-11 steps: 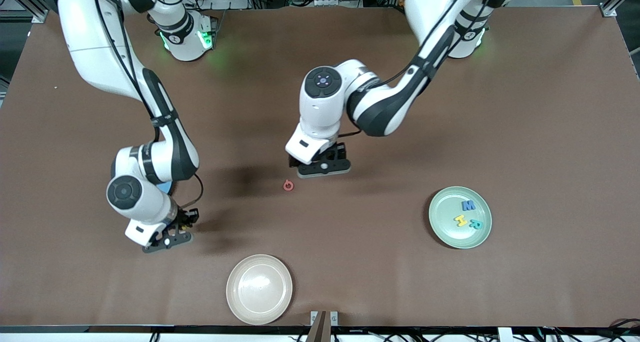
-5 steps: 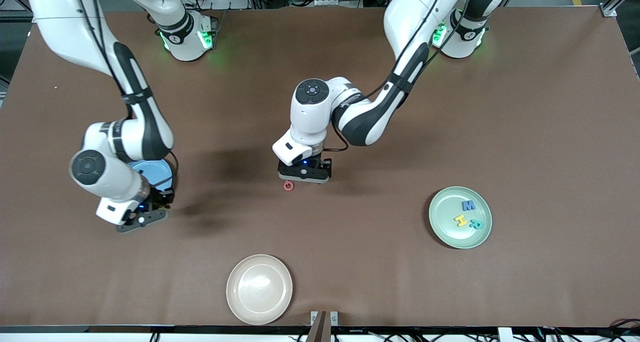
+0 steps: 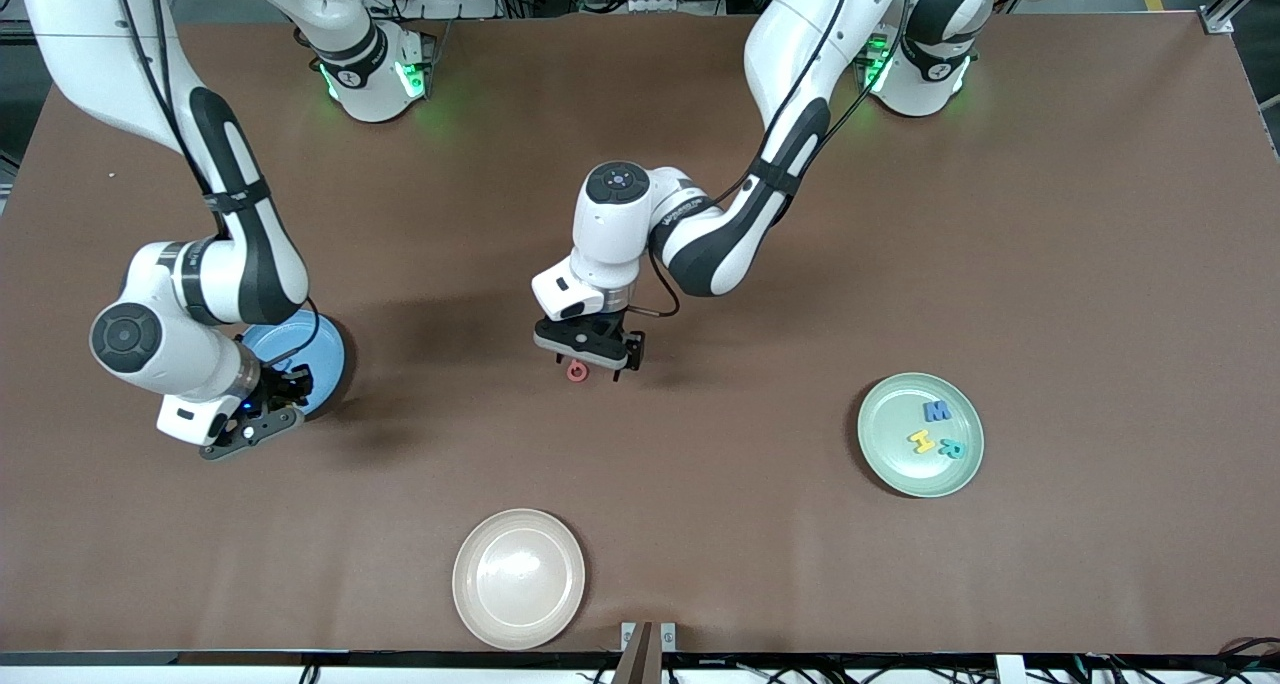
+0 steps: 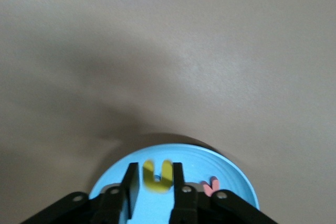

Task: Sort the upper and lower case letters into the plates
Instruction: 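Release the yellow u onto the blue plate with the right gripper, then grasp the pink Q with the left gripper while the right gripper withdraws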

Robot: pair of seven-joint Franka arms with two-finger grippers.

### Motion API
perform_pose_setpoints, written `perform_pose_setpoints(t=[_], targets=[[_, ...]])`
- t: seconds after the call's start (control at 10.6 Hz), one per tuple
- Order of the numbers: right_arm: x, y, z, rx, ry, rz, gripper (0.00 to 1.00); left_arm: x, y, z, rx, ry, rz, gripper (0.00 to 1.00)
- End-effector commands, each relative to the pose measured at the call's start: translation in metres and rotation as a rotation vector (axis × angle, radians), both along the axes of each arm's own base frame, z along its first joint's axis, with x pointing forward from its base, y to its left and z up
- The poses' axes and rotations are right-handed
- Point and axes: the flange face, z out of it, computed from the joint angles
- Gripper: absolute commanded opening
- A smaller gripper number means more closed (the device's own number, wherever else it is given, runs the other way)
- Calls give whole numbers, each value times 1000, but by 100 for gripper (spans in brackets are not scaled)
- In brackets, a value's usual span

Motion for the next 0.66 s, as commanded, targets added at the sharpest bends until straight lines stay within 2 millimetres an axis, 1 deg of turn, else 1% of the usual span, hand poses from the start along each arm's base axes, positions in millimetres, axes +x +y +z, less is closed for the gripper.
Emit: perform_pose_setpoints(t=[0.0,0.09,0.19,0.28,0.38,0.57], targets=[[-8,-20,2,3,12,32,100,4,-9,-15,-7,-47,-23,93],[-8,-19,2,3,12,38,100,3,-15,-19,-10,-51,-29,93],[-8,-19,1,3,13,38,100,0,-18,-27,-8,-48,-27,93],[-8,-19,1,1,13,39,100,0,-19,-31,-7,-54,-13,93],[-7,-17,3,2,12,39,100,-6,-23,-39,6,-57,-20,93],[-6,-14,11,9,9,27,100,-8,-25,-42,9,-72,-25,93]])
